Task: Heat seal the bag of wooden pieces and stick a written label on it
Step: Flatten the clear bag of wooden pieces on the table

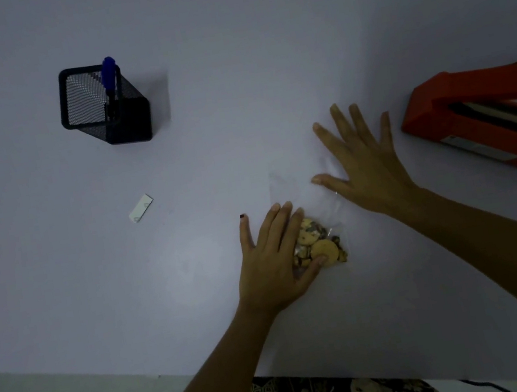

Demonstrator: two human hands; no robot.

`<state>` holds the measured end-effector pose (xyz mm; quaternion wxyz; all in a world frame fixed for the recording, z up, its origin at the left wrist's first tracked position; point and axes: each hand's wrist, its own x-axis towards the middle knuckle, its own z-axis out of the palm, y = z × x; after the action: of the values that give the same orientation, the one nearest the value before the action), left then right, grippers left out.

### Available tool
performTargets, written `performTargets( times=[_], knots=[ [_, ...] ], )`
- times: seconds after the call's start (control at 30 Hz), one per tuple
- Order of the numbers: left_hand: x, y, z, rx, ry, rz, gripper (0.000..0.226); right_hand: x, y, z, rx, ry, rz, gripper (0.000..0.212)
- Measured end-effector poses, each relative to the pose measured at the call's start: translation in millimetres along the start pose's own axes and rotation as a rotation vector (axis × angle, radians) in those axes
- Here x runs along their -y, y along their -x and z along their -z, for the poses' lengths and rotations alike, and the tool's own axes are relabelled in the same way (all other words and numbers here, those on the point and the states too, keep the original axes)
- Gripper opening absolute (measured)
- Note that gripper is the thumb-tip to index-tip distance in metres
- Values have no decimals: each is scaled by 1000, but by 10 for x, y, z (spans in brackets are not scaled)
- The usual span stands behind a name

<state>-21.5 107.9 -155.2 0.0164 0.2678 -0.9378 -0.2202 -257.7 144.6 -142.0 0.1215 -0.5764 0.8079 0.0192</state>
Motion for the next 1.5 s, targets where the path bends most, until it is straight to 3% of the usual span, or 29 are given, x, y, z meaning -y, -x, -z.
performTargets(
  times=[0.23, 0.47, 0.6, 0.73, 0.97, 1.2, 1.33, 1.5],
  knots=[
    [3, -2, -11, -2, -15, -7, 74, 213, 30, -39, 1, 6, 135, 88],
    [3, -7, -10, 1, -24, -4, 73, -197, 116, -49, -17, -139, -121, 100],
    [3, -11, -6, 5, -38, -1, 73, -14, 195, -40, -113, -278, -157, 91],
    [7, -9, -6, 5, -62, -6, 73, 162, 318, -136, -94, -270, -59, 91],
    [-9, 2, -6, 7, -53, -6, 73, 37, 456, -205, -152, -466, -265, 93],
    [-27, -25, 36, -30, 38, 4, 67, 133, 474, -280, -256, -569, -372, 75],
    [-91, -210, 162, -122, 63, 12, 55, 168, 424, -244, -342, -469, -393, 57],
    [-46, -448, 204, -156, -4, 18, 25, 266, 374, -314, -535, -354, 9, 23]
  ],
)
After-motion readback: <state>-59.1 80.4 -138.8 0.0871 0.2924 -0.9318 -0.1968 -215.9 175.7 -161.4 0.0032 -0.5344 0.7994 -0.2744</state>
